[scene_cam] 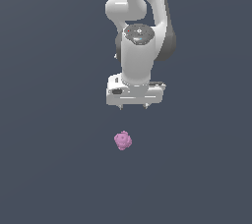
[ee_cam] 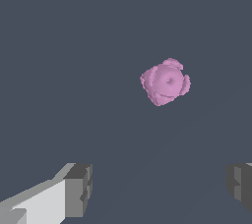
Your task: Pick up the object and move it to a goal position.
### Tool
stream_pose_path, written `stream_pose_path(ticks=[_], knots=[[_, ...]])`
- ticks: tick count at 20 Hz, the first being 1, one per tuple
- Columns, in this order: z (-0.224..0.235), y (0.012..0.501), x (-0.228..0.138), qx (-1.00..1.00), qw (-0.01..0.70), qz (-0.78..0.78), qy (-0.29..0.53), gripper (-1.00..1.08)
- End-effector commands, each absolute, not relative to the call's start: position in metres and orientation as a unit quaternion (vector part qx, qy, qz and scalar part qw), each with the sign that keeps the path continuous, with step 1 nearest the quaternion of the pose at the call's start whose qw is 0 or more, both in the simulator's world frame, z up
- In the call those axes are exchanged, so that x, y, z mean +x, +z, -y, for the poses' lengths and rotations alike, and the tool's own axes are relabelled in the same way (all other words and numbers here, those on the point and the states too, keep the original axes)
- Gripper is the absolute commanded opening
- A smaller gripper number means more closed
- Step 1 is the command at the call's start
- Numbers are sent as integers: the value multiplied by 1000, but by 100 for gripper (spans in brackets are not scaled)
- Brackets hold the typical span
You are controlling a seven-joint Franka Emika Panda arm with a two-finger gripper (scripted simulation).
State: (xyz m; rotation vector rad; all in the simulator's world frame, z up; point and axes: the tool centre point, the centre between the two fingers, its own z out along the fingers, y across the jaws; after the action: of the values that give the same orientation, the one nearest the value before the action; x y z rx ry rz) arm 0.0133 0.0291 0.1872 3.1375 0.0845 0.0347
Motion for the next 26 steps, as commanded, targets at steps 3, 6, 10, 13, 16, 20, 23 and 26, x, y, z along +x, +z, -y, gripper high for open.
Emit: stream_pose_path(ticks=[3, 6, 10, 13, 16, 20, 23, 26], knots=[[-32, 188, 14, 1000, 1, -29, 12, 100], [-48, 193, 15, 999, -4, -39, 14, 100], [-69, 200, 14, 999, -9, -50, 18, 100], [-70, 201, 14, 999, -10, -49, 18, 100], [-67, 199, 16, 998, -9, -52, 17, 100], [-64, 194, 21, 998, -8, -65, 17, 100], [-59, 187, 27, 997, -7, -81, 16, 100], [-53, 179, 36, 995, -5, -101, 14, 100]])
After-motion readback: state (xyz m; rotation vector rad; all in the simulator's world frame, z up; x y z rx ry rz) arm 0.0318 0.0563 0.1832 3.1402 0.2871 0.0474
